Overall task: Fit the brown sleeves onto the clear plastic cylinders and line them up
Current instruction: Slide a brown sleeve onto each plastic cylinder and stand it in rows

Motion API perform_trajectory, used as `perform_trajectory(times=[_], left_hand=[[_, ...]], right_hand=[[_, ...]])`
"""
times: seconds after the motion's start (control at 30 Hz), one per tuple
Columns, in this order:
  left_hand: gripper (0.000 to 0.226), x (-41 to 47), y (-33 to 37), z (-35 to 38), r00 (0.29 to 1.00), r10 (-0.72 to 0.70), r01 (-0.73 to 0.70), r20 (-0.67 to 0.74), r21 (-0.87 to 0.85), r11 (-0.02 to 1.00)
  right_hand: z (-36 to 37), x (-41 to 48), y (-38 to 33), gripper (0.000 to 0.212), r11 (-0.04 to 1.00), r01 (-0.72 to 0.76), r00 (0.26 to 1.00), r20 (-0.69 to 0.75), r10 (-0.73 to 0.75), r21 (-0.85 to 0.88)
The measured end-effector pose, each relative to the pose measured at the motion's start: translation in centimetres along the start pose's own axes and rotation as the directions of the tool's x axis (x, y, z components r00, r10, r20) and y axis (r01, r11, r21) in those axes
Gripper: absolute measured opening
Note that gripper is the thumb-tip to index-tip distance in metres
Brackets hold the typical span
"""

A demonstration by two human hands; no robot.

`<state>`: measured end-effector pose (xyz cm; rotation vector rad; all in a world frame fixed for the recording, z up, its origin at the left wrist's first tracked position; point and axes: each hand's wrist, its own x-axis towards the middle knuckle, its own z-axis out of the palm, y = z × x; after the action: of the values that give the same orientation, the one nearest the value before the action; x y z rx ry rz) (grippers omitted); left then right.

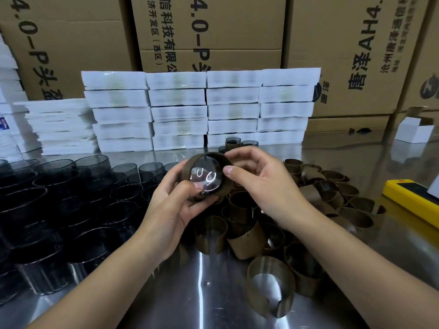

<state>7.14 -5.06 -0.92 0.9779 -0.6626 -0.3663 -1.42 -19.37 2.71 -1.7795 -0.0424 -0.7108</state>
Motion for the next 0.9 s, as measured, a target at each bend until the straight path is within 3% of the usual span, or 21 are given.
perform_trajectory(times=[0.17, 0.23, 0.37, 0.53, 0.77, 0.83, 0.9], left_hand=[[0.041, 0.0, -0.2, 0.0, 0.999, -0.048, 0.048, 0.019, -0.014, 0.999], [0.045, -0.1, -0.4, 0.2, 0.997, -0.069, 0.07, 0.023, -0.056, 0.996], [0.06, -0.2, -0.2, 0.4, 0.997, -0.066, 0.07, 0.034, -0.136, 0.988], [0.069, -0.4, 0.0, 0.5, 0.996, -0.085, 0.088, 0.026, -0.184, 0.979], [0.064, -0.2, 0.0, 0.4, 0.992, -0.122, 0.126, 0.038, -0.171, 0.977], [0.054, -0.2, 0.0, 0.3, 0.991, -0.12, 0.128, 0.052, -0.185, 0.974], [0.063, -0.3, 0.2, 0.4, 0.989, -0.125, 0.138, 0.076, -0.188, 0.972]], right_hand=[[-0.1, 0.1, 0.0, 0.022, 1.0, 0.004, 1.0, 0.006, -0.004, 0.002], [-0.1, 0.2, 0.1, 0.029, 1.0, -0.022, 1.0, 0.006, 0.022, -0.021], [-0.3, 0.6, 0.6, 0.068, 0.98, -0.182, 0.981, 0.057, 0.187, -0.086], [-0.2, 0.8, 1.1, 0.052, 0.97, -0.206, 0.969, 0.107, 0.22, -0.13], [-0.1, 1.0, 1.2, 0.041, 0.975, -0.191, 0.971, 0.124, 0.204, -0.114], [-0.1, 0.9, 1.1, 0.044, 0.975, -0.182, 0.971, 0.134, 0.199, -0.13], [-0.1, 0.8, 1.0, 0.056, 0.971, -0.17, 0.97, 0.146, 0.195, -0.169]])
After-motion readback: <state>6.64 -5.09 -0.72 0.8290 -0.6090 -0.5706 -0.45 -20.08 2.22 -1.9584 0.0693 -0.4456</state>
